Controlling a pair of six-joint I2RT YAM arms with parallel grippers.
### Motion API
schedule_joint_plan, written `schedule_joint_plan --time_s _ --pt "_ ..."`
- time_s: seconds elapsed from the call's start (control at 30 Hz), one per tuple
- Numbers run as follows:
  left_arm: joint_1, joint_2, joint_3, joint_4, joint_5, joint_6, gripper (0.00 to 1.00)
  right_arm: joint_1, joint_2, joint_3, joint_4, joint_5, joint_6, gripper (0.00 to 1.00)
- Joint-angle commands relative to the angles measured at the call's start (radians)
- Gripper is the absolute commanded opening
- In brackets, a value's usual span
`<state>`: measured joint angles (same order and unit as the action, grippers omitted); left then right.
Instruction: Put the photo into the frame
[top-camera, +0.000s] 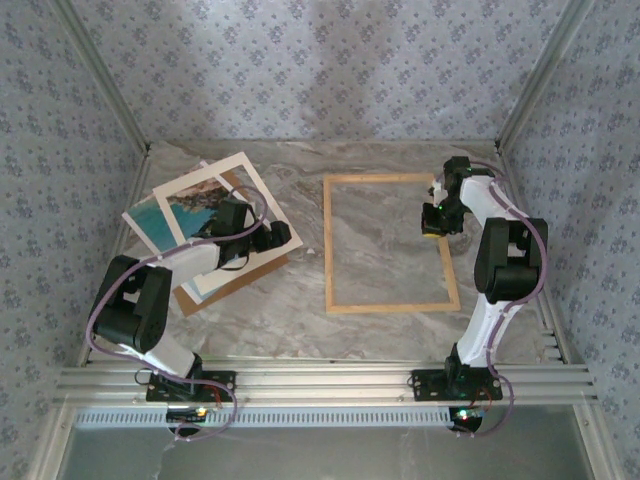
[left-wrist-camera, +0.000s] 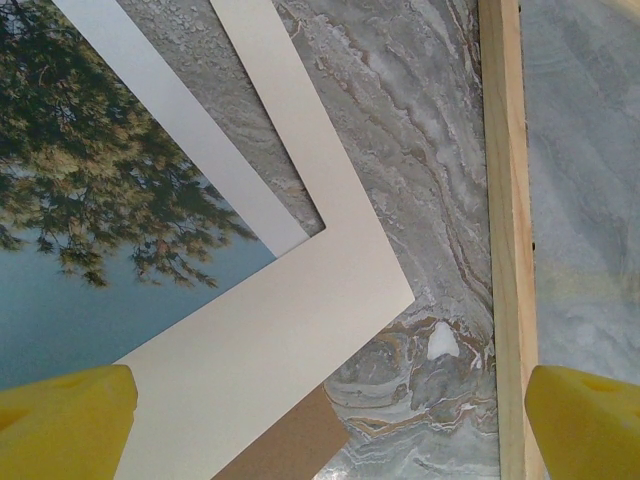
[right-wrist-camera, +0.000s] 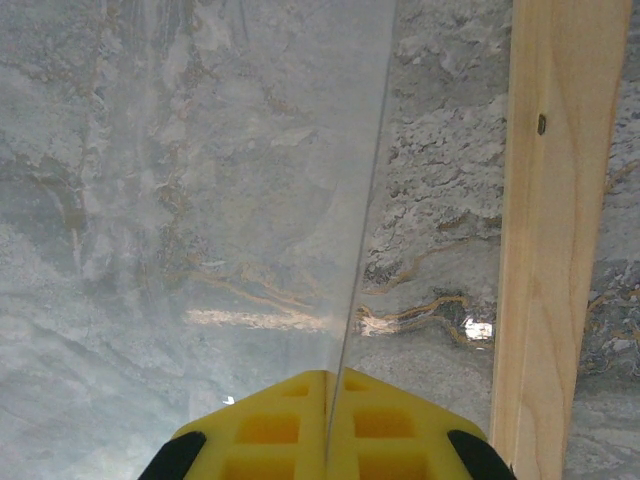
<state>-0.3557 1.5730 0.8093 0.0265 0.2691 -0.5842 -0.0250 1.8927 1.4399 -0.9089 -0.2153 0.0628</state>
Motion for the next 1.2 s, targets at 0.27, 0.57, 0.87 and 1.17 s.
schedule_joint_plan --time_s 0.27,0.57,0.87,1.17 --pt "-0.009 -0.002 0.025 0.001 -0.003 0.014 0.99 -0.008 -0.023 -0.006 -0.017 0.028 0.007 0.0" --pt "-0.011 -0.001 0.025 0.001 -0.005 0.015 0.99 -0.009 -0.013 -0.002 0.004 0.021 0.002 0.0" --pt "-0.012 0.002 0.025 0.003 -0.002 0.014 0.99 -0.005 0.005 0.01 0.008 0.012 0.006 0.03" --pt "-0.014 0.008 0.03 0.003 -0.001 0.013 1.0 -0.015 0.009 -0.005 0.02 -0.031 0.02 0.2"
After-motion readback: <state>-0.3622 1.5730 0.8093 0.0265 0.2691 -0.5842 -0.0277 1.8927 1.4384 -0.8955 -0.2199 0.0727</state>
